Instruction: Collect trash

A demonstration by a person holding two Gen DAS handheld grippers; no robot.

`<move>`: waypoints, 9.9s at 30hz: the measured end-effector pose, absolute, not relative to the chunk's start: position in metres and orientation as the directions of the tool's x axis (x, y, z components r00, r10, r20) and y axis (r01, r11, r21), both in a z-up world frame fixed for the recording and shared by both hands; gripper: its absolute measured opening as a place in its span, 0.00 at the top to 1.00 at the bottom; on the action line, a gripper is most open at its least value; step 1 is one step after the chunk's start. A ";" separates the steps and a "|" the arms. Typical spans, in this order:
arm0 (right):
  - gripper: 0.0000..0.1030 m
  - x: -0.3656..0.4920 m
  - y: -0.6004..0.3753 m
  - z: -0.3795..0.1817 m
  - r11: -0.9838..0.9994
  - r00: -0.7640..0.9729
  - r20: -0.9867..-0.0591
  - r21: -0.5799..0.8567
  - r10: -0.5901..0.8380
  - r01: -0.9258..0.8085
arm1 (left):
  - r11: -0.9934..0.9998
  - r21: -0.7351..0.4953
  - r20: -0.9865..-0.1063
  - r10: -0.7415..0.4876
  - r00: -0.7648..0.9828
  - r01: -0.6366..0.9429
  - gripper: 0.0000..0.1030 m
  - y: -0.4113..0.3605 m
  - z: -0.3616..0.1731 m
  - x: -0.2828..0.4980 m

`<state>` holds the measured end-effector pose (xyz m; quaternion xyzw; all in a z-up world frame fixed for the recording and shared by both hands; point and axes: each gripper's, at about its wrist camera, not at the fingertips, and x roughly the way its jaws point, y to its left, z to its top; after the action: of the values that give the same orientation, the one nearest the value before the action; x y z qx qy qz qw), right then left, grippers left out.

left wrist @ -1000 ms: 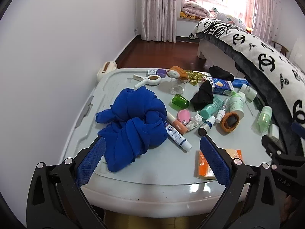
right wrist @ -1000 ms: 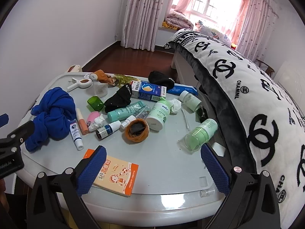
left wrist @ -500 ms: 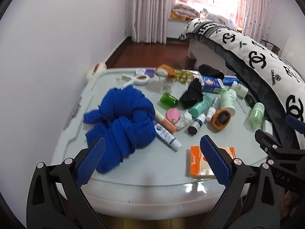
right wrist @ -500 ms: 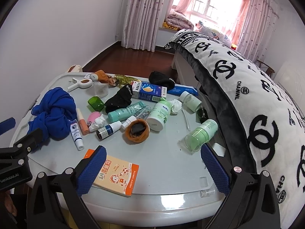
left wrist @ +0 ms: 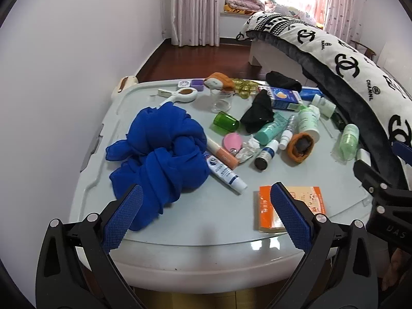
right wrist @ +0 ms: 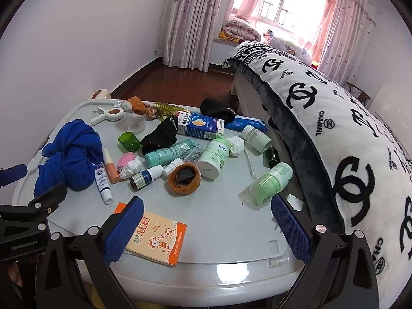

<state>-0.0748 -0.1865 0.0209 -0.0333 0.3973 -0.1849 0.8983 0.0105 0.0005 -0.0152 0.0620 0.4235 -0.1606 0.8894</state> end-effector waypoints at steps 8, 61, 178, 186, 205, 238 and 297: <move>0.05 -0.076 -0.187 0.022 0.926 0.617 -0.696 -0.214 -0.368 0.310 | 0.936 -0.034 -0.782 -0.243 0.574 0.350 0.06 0.002 -0.017 0.012; 0.44 -0.026 -0.131 -0.076 0.963 0.389 -0.917 -0.018 0.092 -0.270 | 0.884 -0.171 -0.820 -0.373 0.434 0.436 0.06 0.038 -0.022 0.004; 0.05 -0.195 -0.146 -0.074 0.963 0.435 -0.889 0.227 0.143 0.148 | 0.840 0.205 -0.770 -0.178 0.612 0.503 0.13 0.060 -0.021 -0.159; 0.05 -0.195 -0.147 -0.077 0.965 0.426 -0.899 0.194 0.103 0.177 | 0.870 -0.127 -0.789 -0.379 0.483 0.476 0.13 0.057 -0.019 -0.125; 0.05 -0.039 -0.214 -0.026 0.977 0.530 -0.842 0.010 -0.105 0.211 | 0.862 -0.019 -0.745 -0.350 0.568 0.506 0.13 -0.008 -0.017 -0.007; 0.68 0.009 -0.231 -0.022 0.985 0.560 -0.822 -0.013 -0.108 0.171 | 0.925 -0.044 -0.854 -0.230 0.466 0.376 0.13 -0.045 -0.095 0.059; 0.65 -0.010 -0.232 -0.008 0.993 0.591 -0.805 0.015 -0.058 0.118 | 0.932 0.057 -0.865 -0.132 0.484 0.357 0.31 0.016 -0.100 0.054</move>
<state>-0.0101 -0.2322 -0.0076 0.0331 0.4495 -0.0494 0.8913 0.0544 0.0155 -0.1004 0.1155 0.4875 -0.1433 0.8535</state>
